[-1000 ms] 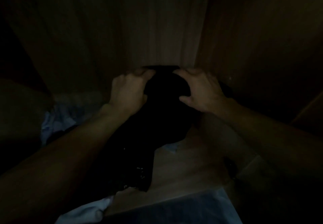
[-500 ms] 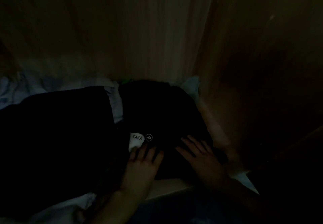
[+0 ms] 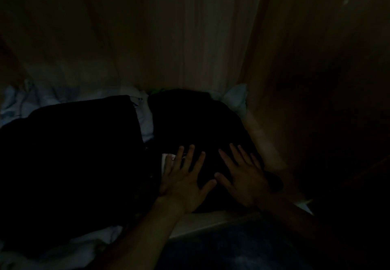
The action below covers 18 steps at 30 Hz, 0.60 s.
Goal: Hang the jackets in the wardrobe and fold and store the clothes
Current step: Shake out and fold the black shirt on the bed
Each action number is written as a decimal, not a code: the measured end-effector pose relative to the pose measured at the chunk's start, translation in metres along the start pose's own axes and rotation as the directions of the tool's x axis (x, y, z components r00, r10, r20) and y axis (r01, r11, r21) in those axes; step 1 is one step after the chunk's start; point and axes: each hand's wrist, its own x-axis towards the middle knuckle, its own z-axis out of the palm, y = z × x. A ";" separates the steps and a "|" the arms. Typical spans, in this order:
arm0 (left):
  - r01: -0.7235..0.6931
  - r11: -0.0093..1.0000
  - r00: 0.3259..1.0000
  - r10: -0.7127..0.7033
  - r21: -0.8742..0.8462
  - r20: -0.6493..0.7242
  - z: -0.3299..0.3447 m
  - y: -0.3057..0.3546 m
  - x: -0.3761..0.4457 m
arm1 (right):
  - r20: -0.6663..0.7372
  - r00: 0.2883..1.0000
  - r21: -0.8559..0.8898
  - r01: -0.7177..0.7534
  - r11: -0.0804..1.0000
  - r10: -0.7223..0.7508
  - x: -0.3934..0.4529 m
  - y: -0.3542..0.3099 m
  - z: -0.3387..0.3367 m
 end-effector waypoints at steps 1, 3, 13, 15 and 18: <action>0.009 1.000 1.000 -0.009 -0.002 -0.007 0.003 -0.001 0.000 | 0.012 1.000 0.002 -0.007 1.000 0.007 0.002 0.001 0.001; 0.019 1.000 1.000 -0.018 -0.015 0.001 0.002 -0.001 0.002 | 0.077 0.997 -0.019 -0.009 1.000 0.010 0.004 0.003 0.000; 0.132 0.987 0.974 -0.113 -0.090 0.194 -0.126 0.039 -0.109 | 0.264 0.964 0.026 -0.042 0.999 0.034 -0.084 -0.041 -0.172; 0.162 0.977 0.970 -0.132 -0.135 0.205 -0.180 0.053 -0.147 | 0.299 0.954 0.033 -0.025 0.999 0.014 -0.109 -0.059 -0.235; 0.214 0.953 0.974 -0.190 -0.216 0.127 -0.276 0.077 -0.194 | 0.291 0.957 0.025 -0.002 1.000 -0.006 -0.138 -0.082 -0.335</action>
